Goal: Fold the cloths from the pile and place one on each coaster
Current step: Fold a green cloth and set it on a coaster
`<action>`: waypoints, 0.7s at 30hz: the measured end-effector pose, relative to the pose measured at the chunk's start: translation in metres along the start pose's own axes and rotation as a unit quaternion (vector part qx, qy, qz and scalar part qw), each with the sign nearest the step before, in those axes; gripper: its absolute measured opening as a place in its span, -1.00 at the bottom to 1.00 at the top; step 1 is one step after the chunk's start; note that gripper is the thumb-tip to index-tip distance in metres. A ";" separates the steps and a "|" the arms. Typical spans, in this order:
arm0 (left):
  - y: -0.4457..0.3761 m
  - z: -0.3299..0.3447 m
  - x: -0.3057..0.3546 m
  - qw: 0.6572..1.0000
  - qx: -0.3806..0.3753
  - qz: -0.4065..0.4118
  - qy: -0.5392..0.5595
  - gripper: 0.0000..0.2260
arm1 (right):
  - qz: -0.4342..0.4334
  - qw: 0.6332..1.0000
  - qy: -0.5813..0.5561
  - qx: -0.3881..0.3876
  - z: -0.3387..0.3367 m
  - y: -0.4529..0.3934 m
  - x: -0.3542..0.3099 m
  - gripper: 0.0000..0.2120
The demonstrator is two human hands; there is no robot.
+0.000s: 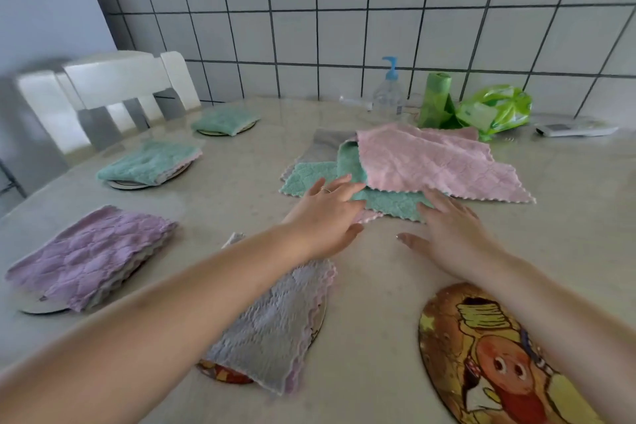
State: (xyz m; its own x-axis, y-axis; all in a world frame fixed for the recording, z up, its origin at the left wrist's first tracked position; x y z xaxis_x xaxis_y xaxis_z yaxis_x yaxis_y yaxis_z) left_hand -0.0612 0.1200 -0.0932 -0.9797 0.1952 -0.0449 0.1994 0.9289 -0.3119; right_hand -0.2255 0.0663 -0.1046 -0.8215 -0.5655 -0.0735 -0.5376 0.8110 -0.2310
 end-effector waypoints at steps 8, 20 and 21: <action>-0.040 0.025 0.006 0.998 -0.022 0.019 -0.053 -0.56 | 0.020 1.000 0.016 0.015 0.008 -0.026 0.030 -0.29; -0.077 -0.012 0.003 0.986 0.150 -0.023 0.069 -0.64 | 0.046 0.996 -0.052 0.059 -0.008 -0.041 0.048 -0.44; -0.080 -0.017 0.001 0.983 0.161 -0.031 0.081 -0.65 | 0.059 0.995 -0.063 0.046 -0.007 -0.044 0.051 -0.45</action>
State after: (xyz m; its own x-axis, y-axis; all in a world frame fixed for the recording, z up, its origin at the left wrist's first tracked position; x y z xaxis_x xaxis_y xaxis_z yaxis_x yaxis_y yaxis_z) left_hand -0.0775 0.0509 -0.0519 -0.9687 0.2135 0.1265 0.0980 0.7973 -0.5955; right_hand -0.2456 0.0031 -0.0914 -0.8442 -0.4868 -0.2241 -0.4149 0.8584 -0.3016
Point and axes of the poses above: each hand's wrist, its own y-axis away from the middle knuckle, its own z-axis out of the palm, x = y × z, the point moved 5 cm from there along -y, towards the middle knuckle, and after that the axes turned 8 degrees about x, right-handed, at the moved point
